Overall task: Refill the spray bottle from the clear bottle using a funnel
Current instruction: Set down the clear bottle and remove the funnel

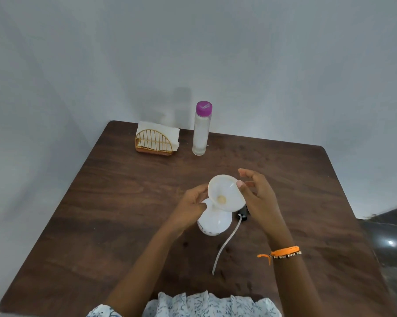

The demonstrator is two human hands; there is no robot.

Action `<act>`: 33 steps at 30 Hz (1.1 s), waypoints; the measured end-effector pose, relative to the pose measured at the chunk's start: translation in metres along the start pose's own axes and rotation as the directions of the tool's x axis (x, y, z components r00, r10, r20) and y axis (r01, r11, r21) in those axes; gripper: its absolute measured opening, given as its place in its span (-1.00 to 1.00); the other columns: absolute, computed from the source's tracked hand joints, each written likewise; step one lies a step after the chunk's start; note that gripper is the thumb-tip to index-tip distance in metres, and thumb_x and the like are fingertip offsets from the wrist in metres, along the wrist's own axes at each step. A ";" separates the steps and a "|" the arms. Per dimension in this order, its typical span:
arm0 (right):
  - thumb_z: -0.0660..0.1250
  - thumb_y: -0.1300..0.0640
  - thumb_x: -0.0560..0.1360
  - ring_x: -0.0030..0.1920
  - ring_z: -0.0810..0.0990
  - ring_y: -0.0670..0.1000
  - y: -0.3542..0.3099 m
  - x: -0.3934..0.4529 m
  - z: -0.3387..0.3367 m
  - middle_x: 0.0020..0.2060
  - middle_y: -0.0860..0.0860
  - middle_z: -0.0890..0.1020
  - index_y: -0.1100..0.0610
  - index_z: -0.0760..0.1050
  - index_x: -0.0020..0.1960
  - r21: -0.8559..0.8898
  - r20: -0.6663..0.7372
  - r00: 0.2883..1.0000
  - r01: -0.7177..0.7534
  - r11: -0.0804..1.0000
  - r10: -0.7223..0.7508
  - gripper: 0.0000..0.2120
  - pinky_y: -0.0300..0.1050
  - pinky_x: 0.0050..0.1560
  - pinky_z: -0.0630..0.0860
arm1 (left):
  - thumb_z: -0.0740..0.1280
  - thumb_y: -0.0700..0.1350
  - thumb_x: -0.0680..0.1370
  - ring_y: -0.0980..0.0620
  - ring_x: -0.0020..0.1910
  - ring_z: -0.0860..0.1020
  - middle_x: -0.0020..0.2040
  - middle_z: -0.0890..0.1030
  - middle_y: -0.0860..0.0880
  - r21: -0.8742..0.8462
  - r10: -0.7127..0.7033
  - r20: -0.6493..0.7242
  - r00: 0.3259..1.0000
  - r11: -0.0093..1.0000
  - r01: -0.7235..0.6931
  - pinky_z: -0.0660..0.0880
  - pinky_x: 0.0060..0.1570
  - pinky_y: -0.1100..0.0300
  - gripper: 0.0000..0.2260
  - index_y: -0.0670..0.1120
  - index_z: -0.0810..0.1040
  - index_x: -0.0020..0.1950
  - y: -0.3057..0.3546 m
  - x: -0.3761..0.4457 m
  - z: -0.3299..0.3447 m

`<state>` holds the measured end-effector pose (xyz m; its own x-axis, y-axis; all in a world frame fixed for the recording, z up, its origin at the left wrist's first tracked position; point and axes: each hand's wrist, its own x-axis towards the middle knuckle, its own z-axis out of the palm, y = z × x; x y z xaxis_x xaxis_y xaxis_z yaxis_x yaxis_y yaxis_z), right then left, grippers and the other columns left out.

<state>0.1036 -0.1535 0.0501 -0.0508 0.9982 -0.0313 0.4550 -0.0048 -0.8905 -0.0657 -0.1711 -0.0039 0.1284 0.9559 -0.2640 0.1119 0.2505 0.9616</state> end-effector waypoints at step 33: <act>0.20 0.33 0.53 -0.23 0.58 -0.09 0.011 -0.019 -0.003 -0.02 0.01 0.63 0.05 0.54 0.11 0.307 -0.119 0.984 -0.088 0.947 0.130 -0.72 -0.24 -0.34 0.56 | 0.40 -0.08 0.41 0.03 0.14 0.56 0.12 0.62 0.05 0.086 0.155 -0.070 0.985 0.985 -0.149 0.48 0.18 0.10 -0.71 0.05 0.58 0.13 -0.027 0.007 0.019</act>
<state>0.1126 -0.1719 0.0423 0.1149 0.9890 -0.0929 0.1622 -0.1109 -0.9805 -0.0492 -0.1744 -0.0332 0.0747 0.9916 -0.1060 0.1755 0.0915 0.9802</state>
